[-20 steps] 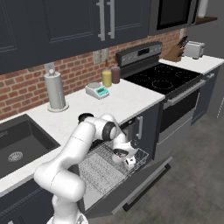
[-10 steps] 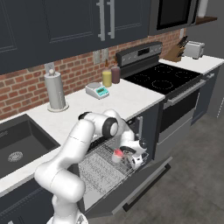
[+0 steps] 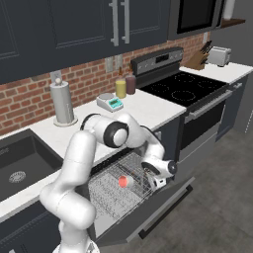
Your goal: Pick up the cup and bowl from the counter, place them in the dishwasher, and close the dishwasher door.
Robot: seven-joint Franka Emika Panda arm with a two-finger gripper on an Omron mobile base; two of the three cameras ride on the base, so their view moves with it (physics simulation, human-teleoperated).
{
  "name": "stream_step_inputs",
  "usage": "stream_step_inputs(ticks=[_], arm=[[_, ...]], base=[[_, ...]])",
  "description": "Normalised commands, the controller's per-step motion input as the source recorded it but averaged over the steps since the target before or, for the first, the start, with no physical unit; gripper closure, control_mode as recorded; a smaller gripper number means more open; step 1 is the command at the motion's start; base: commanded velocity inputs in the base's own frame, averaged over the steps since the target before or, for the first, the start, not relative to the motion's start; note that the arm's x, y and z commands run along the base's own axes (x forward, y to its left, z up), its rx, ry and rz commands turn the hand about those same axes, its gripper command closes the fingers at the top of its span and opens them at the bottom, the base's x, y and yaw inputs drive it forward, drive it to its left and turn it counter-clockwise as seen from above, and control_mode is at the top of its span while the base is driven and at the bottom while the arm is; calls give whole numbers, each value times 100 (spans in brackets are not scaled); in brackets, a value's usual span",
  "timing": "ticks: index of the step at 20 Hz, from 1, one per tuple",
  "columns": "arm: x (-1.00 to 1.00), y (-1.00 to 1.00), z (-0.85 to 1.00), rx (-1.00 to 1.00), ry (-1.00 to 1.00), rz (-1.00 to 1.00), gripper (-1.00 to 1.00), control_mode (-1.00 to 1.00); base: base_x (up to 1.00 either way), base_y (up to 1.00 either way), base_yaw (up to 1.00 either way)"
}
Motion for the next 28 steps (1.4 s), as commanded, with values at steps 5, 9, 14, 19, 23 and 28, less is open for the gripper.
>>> stream_step_inputs(ticks=[5,9,14,19,23,28], arm=[[-50,23,100,5,-5,0,-100,-100],[-27,53,100,0,0,2,-100,-100],[-11,56,100,0,4,3,-100,-100],[0,53,100,0,14,4,-100,-100],[0,66,66,-2,18,5,-100,-100],[4,72,6,-4,5,8,-100,-100]], base=[[0,0,0],[0,0,0],[0,0,0],[0,0,0],[0,0,0],[0,0,0]])
